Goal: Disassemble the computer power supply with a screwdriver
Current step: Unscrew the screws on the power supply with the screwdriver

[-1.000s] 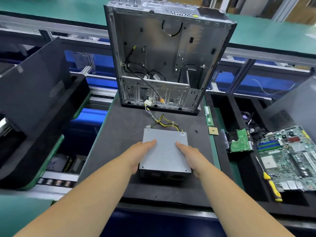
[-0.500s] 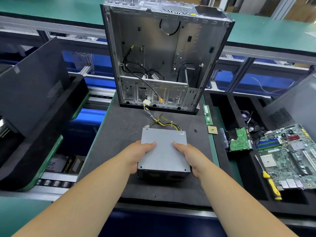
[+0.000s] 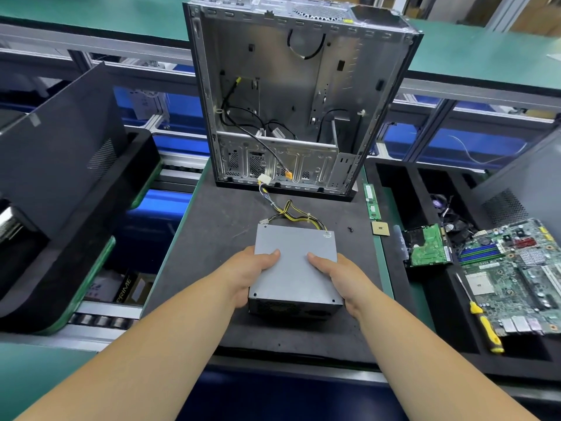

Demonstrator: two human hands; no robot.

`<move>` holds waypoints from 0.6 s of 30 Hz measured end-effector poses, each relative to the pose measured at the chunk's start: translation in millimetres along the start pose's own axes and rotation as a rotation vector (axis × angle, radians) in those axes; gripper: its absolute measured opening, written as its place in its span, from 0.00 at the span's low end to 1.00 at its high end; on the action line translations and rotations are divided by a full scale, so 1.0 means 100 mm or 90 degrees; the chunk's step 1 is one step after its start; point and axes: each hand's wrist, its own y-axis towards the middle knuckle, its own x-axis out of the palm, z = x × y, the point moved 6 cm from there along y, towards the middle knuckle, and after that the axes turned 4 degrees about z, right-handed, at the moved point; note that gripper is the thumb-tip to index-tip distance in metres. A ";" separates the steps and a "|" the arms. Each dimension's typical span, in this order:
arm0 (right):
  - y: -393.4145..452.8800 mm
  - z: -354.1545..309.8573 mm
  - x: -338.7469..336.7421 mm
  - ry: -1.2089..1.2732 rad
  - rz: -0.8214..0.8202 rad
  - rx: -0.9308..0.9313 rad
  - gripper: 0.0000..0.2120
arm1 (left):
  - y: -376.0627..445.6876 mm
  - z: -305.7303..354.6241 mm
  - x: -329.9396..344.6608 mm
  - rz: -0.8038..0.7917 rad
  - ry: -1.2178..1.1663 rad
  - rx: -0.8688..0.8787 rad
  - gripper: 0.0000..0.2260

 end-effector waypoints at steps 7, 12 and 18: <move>-0.09 0.00 -0.01 -0.078 0.017 -0.040 0.22 | -0.02 -0.03 -0.01 -0.024 0.018 0.017 0.15; -0.14 -0.02 -0.04 -0.095 0.016 -0.059 0.21 | -0.03 -0.02 0.00 -0.033 0.039 0.035 0.16; -0.17 -0.18 -0.03 -0.033 0.010 -0.148 0.27 | -0.03 0.11 -0.01 -0.021 0.081 0.159 0.21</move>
